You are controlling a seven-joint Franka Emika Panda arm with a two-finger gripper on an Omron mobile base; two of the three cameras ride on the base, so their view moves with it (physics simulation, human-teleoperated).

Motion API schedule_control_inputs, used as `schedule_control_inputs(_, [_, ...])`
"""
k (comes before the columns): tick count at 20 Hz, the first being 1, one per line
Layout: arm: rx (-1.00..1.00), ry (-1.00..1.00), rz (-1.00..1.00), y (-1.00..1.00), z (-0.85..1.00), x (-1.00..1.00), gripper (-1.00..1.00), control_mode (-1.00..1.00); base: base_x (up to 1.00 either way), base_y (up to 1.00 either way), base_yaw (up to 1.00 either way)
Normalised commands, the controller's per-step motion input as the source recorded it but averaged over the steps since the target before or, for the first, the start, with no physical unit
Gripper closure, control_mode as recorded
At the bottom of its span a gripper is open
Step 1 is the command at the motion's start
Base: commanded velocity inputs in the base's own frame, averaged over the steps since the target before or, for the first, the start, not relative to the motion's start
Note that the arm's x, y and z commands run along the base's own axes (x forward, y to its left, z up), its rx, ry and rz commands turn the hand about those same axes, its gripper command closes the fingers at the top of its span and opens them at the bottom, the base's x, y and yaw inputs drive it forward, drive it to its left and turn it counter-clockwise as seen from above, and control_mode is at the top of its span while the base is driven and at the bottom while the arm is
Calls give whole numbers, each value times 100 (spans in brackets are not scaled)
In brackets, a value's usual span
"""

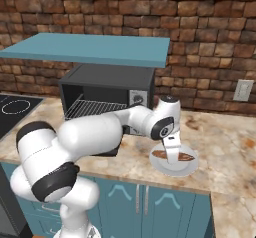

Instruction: Pull the toaster oven rack outwards. Pick up the baguette from the plate and place it on the toaster oven rack. Close the toaster oven door fully and set the temperature to the lowest setting.

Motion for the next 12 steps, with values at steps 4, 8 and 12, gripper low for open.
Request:
schedule_control_inputs(4, [2, 0, -7, -7, -10, 2, -100, -100, 0, 0, 0])
schedule_control_inputs(8, [10, -3, -2, -1, -23, 16, -100, -100, 0, 0, 0])
schedule_control_inputs(12, [3, 0, 0, -2, -18, 34, -100, -100, 0, 0, 0])
